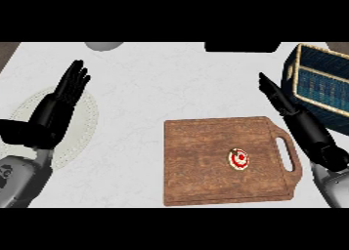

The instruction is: Pick the cupcake from the cutting board and place it in the basket

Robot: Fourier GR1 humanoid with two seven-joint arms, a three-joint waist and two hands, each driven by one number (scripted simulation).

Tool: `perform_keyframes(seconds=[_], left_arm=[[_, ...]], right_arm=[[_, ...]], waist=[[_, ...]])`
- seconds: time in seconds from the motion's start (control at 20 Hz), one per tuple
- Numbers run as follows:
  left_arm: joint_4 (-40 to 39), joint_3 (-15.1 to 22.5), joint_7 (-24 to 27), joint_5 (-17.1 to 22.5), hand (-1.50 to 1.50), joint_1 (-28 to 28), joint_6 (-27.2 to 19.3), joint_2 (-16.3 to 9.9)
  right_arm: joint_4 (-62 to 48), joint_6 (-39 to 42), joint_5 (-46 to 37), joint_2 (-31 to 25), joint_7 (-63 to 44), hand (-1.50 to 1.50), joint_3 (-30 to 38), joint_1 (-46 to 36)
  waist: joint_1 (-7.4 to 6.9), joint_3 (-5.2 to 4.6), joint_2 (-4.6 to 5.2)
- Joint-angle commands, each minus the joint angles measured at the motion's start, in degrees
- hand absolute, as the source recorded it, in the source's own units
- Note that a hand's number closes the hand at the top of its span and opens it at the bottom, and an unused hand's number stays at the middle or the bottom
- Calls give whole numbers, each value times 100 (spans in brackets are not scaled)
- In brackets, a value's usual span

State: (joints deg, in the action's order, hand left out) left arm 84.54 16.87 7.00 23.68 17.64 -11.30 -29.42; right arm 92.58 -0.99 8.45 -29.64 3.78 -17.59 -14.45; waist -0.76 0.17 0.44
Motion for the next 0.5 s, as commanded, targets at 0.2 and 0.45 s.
perform_keyframes(seconds=[0.2,0.45], left_arm=[[-593,-484,-674,86,0,-528,-186,-471],[-846,-381,-1226,207,0,-342,-161,-306]], right_arm=[[-283,-185,1434,361,917,150,1863,-210],[-22,-673,-1504,130,1185,-150,-93,-470]], waist=[[44,7,-25],[-40,-27,-27]])
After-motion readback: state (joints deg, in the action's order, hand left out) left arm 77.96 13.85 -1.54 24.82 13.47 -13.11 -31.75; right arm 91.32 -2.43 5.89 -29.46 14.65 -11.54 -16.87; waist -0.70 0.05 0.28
